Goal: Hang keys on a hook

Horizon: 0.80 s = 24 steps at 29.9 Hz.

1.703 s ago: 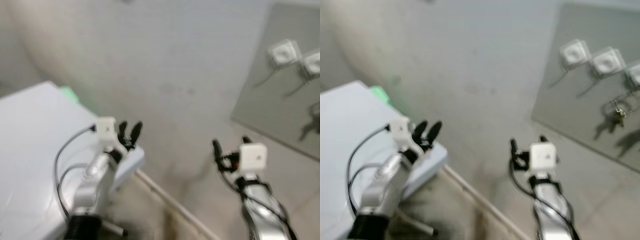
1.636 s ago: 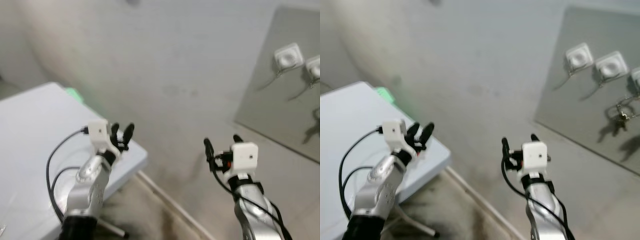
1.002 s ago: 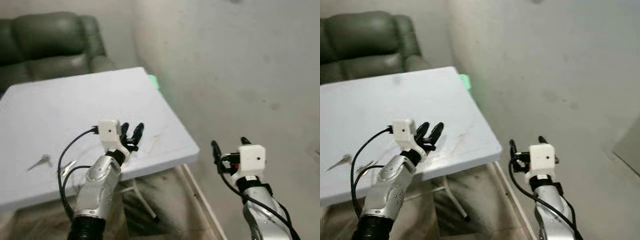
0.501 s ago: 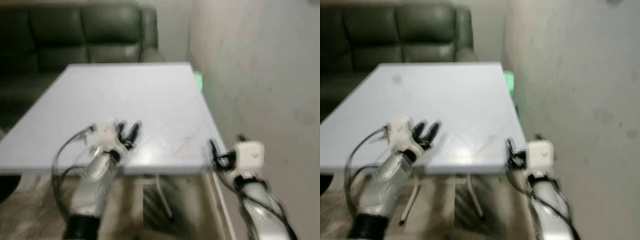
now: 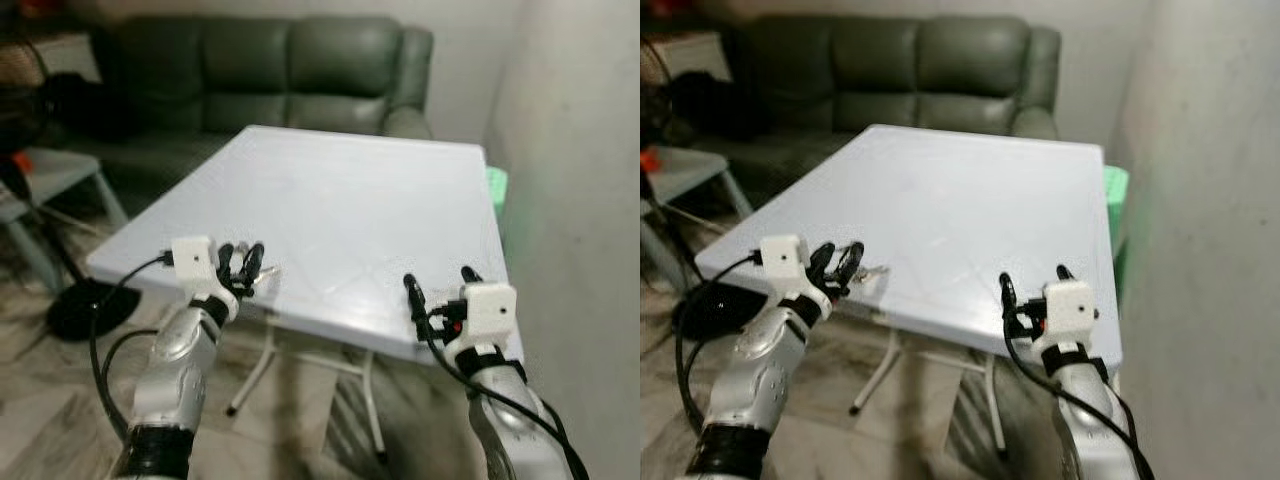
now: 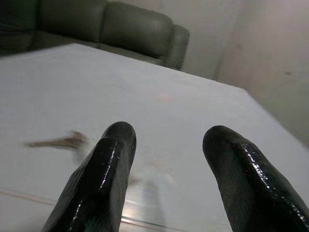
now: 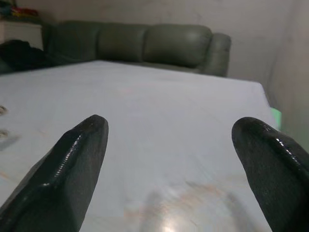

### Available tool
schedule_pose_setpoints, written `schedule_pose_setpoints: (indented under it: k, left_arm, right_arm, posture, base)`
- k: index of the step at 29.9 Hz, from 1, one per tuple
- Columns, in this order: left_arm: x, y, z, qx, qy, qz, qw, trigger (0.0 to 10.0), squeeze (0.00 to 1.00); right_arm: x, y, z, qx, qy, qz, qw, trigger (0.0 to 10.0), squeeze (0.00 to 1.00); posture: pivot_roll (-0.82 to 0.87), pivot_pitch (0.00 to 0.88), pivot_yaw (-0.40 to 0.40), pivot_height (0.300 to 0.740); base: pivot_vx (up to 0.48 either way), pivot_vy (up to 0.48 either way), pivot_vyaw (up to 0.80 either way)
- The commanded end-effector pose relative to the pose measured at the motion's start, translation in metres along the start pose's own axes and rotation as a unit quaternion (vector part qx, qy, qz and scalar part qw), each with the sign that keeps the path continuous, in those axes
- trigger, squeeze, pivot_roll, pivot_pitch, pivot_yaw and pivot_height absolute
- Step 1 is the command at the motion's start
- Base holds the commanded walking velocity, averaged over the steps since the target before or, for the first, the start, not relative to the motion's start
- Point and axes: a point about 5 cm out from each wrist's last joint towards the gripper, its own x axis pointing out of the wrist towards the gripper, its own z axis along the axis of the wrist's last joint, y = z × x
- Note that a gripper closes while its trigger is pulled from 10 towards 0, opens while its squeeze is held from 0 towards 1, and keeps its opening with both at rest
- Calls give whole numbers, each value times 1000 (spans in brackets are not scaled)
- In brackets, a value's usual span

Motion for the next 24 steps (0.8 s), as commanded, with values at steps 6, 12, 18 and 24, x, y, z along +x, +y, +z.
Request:
schedule_pose_setpoints:
  k: [6, 12, 18, 24]
  left_arm:
    - [1, 3, 3, 6, 4, 1, 1000, 10000, 0]
    - [1, 6, 3, 8, 7, 0, 1000, 10000, 0]
    - [2, 8, 5, 3, 4, 6, 1000, 10000, 0]
    - [2, 7, 5, 3, 4, 4, 1000, 10000, 0]
  right_arm:
    - [2, 1, 3, 12, -9, -1, 1000, 10000, 0]
    - [3, 0, 4, 17, -10, -3, 1000, 10000, 0]
    - [4, -1, 4, 18, -11, -5, 1000, 10000, 0]
    - [3, 0, 4, 21, -11, -5, 1000, 10000, 0]
  posture:
    - [-41, 0, 6, 740]
    - [-40, 0, 4, 740]
    - [-39, 0, 6, 740]
    - [-40, 0, 8, 740]
  base:
    - [0, 0, 0]
    - [0, 305, 0]
    - [0, 400, 0]
    - [0, 401, 0]
